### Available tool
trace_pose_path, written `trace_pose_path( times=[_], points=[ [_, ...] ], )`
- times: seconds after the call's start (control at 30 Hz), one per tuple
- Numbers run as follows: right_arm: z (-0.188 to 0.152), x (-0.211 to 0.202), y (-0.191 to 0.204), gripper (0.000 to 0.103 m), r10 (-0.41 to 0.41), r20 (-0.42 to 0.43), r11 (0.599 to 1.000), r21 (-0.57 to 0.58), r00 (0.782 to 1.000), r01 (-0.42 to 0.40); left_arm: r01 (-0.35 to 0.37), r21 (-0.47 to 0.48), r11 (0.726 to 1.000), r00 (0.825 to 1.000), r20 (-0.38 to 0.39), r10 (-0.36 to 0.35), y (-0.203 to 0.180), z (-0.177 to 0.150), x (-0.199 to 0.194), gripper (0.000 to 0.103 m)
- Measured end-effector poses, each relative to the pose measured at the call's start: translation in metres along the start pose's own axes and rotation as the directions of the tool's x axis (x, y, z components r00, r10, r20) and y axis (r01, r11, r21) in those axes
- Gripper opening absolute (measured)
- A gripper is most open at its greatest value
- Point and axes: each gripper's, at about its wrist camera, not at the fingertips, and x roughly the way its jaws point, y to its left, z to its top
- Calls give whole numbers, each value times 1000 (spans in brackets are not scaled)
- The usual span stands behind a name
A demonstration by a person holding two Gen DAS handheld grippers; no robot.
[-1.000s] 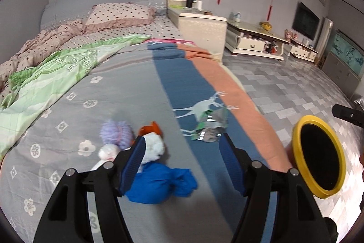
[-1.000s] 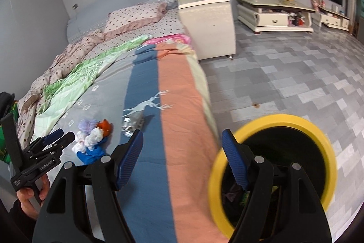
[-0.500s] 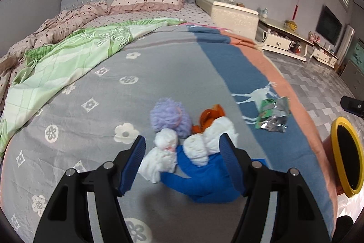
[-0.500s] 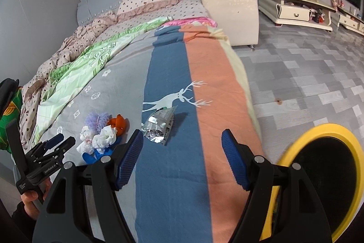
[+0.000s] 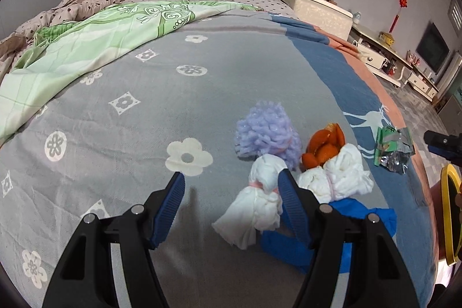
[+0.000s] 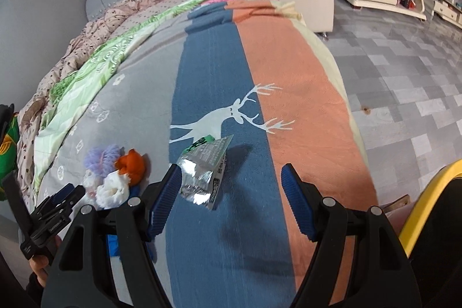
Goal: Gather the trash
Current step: 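Grasp the silver-green snack wrapper with the right tool while the left tool grasps white tissue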
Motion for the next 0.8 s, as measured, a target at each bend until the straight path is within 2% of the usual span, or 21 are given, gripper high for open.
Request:
trace_pose_path(
  times=[0.2, 0.43, 0.63, 0.7, 0.8],
  points=[
    [7, 28, -5, 68, -9, -21, 998, 57, 1000, 10, 29, 27, 999, 1000, 7, -29, -7, 4, 9, 64],
    [7, 47, 4, 68, 22, -44, 999, 33, 999, -20, 37, 75, 997, 999, -3, -37, -19, 3, 20, 63],
    [4, 53, 17, 64, 36, -55, 999, -12, 998, -36, 71, 112, 991, 997, -20, -70, -31, 1, 27, 42],
    [3, 55, 21, 61, 43, -66, 999, -27, 997, -45, 84, 125, 989, 996, -25, -81, -35, 0, 29, 31],
    [1, 58, 27, 49, 50, -77, 997, -49, 996, -54, 82, 148, 986, 997, -18, -80, -40, -1, 29, 29]
  ],
)
